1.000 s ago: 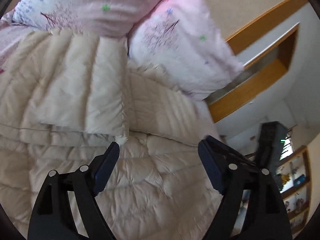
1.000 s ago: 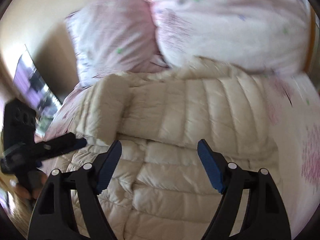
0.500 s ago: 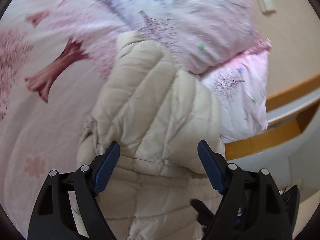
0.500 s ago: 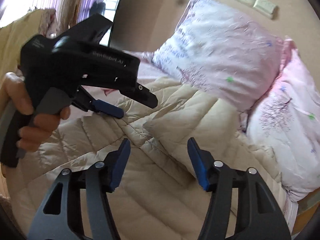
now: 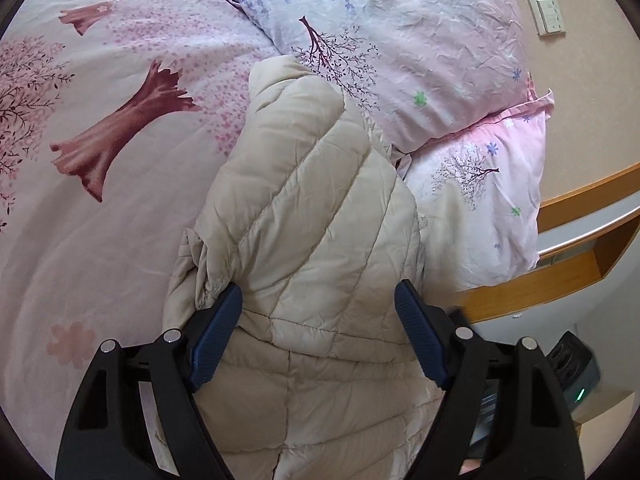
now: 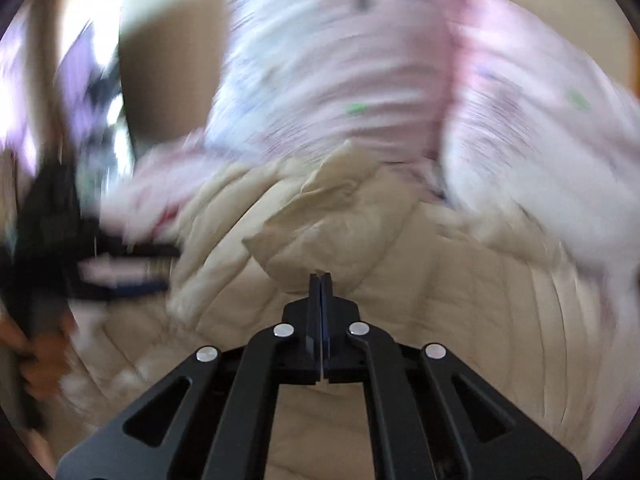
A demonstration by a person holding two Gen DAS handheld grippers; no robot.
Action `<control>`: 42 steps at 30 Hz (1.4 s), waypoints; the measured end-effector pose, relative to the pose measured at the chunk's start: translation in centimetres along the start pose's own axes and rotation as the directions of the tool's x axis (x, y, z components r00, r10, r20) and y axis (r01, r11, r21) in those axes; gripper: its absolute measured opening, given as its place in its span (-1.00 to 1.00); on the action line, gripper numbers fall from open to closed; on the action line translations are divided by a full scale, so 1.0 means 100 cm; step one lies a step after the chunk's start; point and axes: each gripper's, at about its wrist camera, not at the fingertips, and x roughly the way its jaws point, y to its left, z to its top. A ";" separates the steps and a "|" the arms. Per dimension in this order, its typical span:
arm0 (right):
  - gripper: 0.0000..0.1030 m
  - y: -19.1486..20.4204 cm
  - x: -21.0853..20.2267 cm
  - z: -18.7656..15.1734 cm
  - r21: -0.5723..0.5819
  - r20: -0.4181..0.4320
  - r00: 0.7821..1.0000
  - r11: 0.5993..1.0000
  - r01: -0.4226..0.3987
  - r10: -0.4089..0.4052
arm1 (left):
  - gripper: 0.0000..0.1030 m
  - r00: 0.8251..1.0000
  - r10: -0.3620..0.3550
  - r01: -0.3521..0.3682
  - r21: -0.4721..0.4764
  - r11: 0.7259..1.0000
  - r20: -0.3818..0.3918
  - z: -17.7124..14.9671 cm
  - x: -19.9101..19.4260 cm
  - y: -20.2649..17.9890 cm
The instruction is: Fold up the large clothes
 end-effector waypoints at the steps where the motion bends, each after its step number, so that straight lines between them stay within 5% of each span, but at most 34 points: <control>1: -0.97 -0.019 -0.010 -0.001 0.087 0.015 1.000 0.996 -0.021 0.020 | 0.55 1.000 0.003 -0.003 0.006 1.000 0.000 0.000 0.000 -0.001; 4: -0.75 -0.071 -0.032 -0.017 0.307 0.013 0.997 0.949 -0.078 0.078 | 0.56 1.000 0.016 -0.016 0.040 0.999 0.000 -0.002 -0.002 -0.008; 5: -0.54 -0.089 -0.035 -0.028 0.378 -0.005 0.994 0.920 -0.101 0.111 | 0.56 1.000 0.017 -0.016 0.059 0.998 -0.002 -0.003 -0.004 -0.012; 6: -0.01 -0.099 -0.037 -0.034 0.417 -0.015 0.992 0.902 -0.111 0.129 | 0.56 1.000 0.015 -0.015 0.095 0.995 0.002 -0.005 -0.009 -0.018; 7: 0.24 -0.116 -0.041 -0.043 0.477 -0.015 0.989 0.871 -0.121 0.145 | 0.58 1.000 0.018 -0.020 0.130 0.991 0.013 -0.007 -0.014 -0.023; 13: 0.15 -0.182 -0.046 -0.057 0.688 0.035 0.977 0.704 -0.176 0.210 | 0.93 0.979 0.129 -0.179 0.367 0.913 0.157 -0.033 -0.056 -0.057; 18: -0.09 -0.183 -0.018 -0.058 0.704 -0.037 0.975 0.699 -0.130 0.219 | 0.97 0.945 0.248 -0.320 0.448 0.834 0.214 -0.057 -0.076 -0.055; 20: -0.29 -0.179 -0.004 -0.060 0.710 -0.075 0.966 0.694 -0.122 0.247 | 0.97 0.928 0.296 -0.369 0.464 0.805 0.224 -0.063 -0.079 -0.051; 21: -0.59 -0.178 0.000 -0.062 0.707 -0.089 0.962 0.697 -0.121 0.257 | 0.97 0.920 0.319 -0.390 0.470 0.792 0.226 -0.065 -0.081 -0.046; 22: -0.88 -0.174 0.003 -0.062 0.698 -0.096 0.961 0.705 -0.121 0.261 | 0.97 0.918 0.330 -0.397 0.472 0.787 0.221 -0.067 -0.083 -0.041; 27: -0.90 -0.170 -0.023 -0.057 0.654 -0.009 0.983 0.745 -0.133 0.184 | 0.97 0.920 0.336 -0.392 0.436 0.810 0.203 -0.072 -0.097 -0.015; 34: -0.90 -0.182 -0.017 -0.073 0.677 -0.075 0.985 0.733 -0.062 0.152 | 0.93 0.941 0.318 -0.337 0.391 0.857 0.114 -0.075 -0.097 0.010; 39: -0.89 -0.182 -0.007 -0.082 0.676 -0.119 0.984 0.736 -0.017 0.132 | 0.93 0.932 0.328 -0.360 0.462 0.810 0.152 -0.088 -0.097 0.003; 42: -0.84 -0.181 0.003 -0.085 0.658 -0.165 0.978 0.752 0.015 0.124 | 0.93 0.940 0.315 -0.338 0.486 0.806 0.131 -0.094 -0.095 0.001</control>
